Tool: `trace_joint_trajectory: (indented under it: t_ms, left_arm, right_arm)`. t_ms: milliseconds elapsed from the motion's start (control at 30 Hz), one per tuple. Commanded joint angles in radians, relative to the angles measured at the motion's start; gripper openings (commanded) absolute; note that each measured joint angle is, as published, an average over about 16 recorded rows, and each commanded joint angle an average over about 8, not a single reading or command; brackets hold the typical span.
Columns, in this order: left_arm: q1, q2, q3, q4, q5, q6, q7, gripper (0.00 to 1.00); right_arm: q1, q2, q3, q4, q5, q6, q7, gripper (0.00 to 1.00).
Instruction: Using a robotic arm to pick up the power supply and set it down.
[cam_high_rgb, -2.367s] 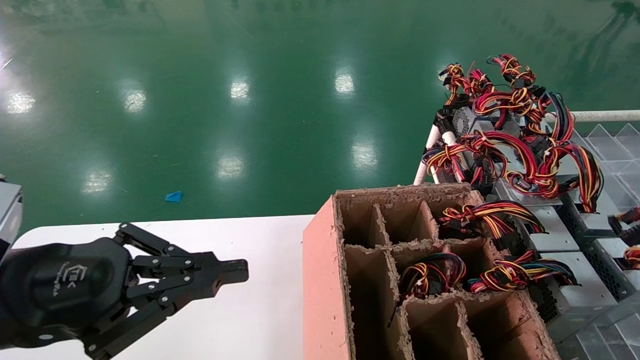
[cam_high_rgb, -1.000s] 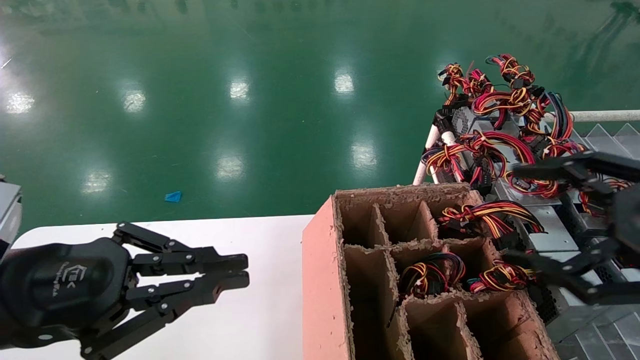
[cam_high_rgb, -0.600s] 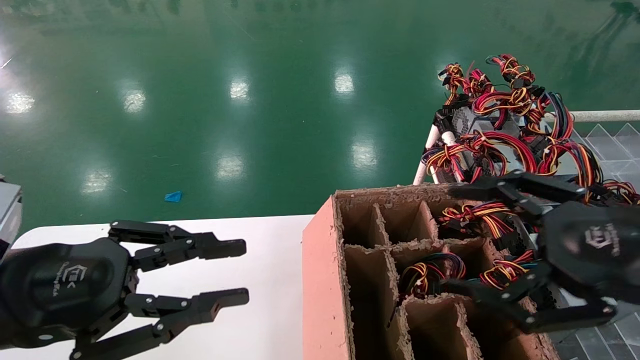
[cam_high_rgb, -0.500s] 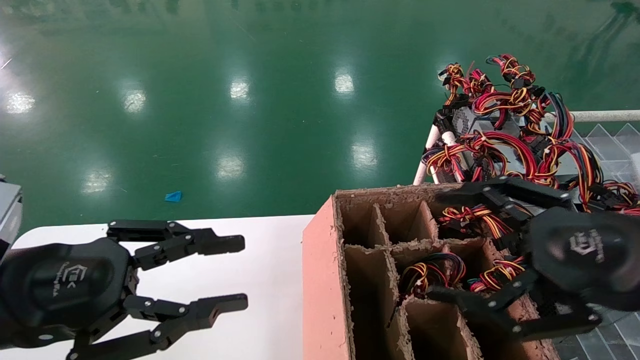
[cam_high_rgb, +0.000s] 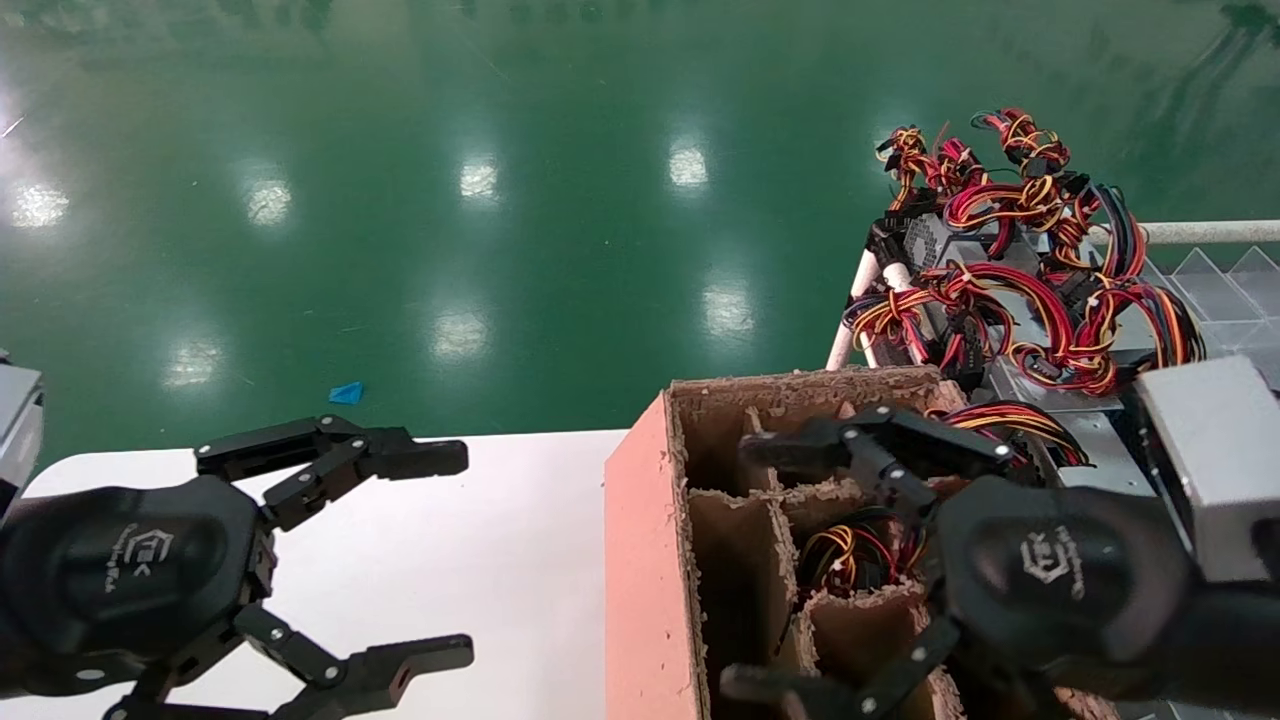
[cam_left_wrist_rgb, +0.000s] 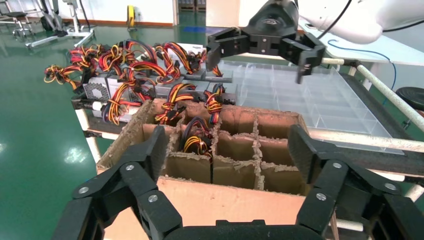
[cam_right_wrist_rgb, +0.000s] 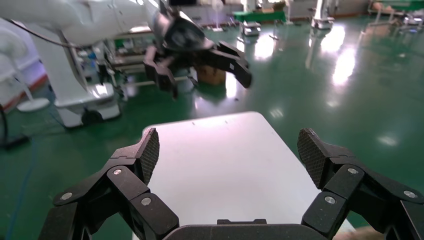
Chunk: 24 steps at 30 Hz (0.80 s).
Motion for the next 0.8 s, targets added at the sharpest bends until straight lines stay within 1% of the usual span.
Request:
trace_joint_trajectory:
  t_ms: [33, 167, 800]
  left_arm:
    - [0.000, 0.000, 0.000, 0.000, 0.000, 0.000, 0.000, 1.00]
    - [0.000, 0.000, 0.000, 0.000, 0.000, 0.000, 0.000, 1.00]
    - [0.000, 0.000, 0.000, 0.000, 0.000, 0.000, 0.000, 1.00]
  right_arm:
    - [-0.020, -0.019, 0.015, 0.014, 0.001, 0.002, 0.008, 1.00]
    - [-0.034, -0.032, 0.027, 0.024, 0.002, 0.004, 0.013, 1.00]
    - [-0.015, -0.014, 0.013, 0.011, 0.003, 0.003, 0.006, 1.00]
